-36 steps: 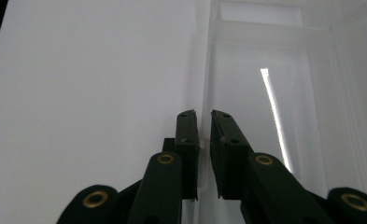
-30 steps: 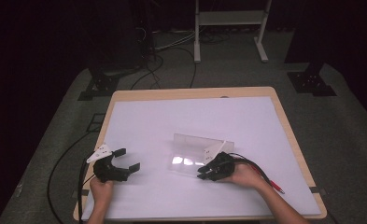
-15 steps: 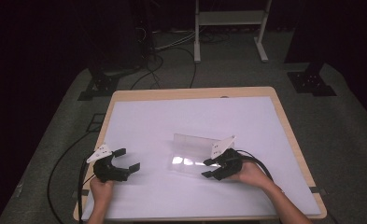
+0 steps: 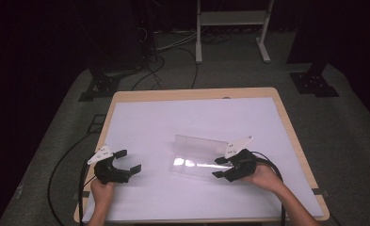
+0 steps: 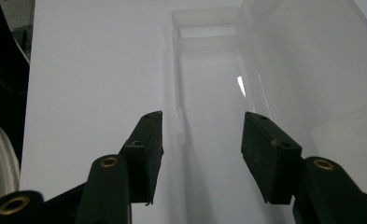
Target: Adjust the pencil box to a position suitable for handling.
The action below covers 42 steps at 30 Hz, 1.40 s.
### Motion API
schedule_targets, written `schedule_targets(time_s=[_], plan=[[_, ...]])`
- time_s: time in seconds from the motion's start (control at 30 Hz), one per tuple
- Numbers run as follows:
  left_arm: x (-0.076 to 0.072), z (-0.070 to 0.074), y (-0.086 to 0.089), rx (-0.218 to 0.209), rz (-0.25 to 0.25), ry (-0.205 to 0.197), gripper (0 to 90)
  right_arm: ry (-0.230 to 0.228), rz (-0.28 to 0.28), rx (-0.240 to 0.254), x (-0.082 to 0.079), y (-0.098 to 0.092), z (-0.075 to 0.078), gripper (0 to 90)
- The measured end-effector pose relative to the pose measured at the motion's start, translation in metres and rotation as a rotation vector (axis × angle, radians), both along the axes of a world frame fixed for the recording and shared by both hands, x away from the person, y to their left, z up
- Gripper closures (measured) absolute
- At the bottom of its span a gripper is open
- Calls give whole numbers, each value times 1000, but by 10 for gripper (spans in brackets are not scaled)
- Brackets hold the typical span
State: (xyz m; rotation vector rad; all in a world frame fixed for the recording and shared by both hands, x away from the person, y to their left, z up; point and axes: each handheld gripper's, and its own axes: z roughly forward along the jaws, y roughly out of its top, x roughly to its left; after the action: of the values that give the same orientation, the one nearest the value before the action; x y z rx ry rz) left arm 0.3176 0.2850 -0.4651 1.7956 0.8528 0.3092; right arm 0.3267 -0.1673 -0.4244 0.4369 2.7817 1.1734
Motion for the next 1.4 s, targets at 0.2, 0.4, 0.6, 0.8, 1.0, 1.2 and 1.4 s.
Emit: schedule_targets(time_s=[0.2,0.4,0.6,0.8,1.0,1.2,1.4], plan=[[0,0,0,-1,0,1,0,-11,-15,-3,-3,-8,3,478],[0,0,0,0,0,0,0,-19,-39,-2,-5,-19,6,491],[0,0,0,0,1,1,0,-20,-74,6,-8,-31,9,491],[0,0,0,1,1,0,0,-28,-97,9,-11,-41,9,488],[0,0,0,1,2,1,0,-34,-117,13,-14,-49,9,489],[0,0,0,2,2,1,0,-34,-149,7,-16,-62,6,489],[0,0,-1,3,3,0,0,-29,-172,3,-18,-71,2,489]])
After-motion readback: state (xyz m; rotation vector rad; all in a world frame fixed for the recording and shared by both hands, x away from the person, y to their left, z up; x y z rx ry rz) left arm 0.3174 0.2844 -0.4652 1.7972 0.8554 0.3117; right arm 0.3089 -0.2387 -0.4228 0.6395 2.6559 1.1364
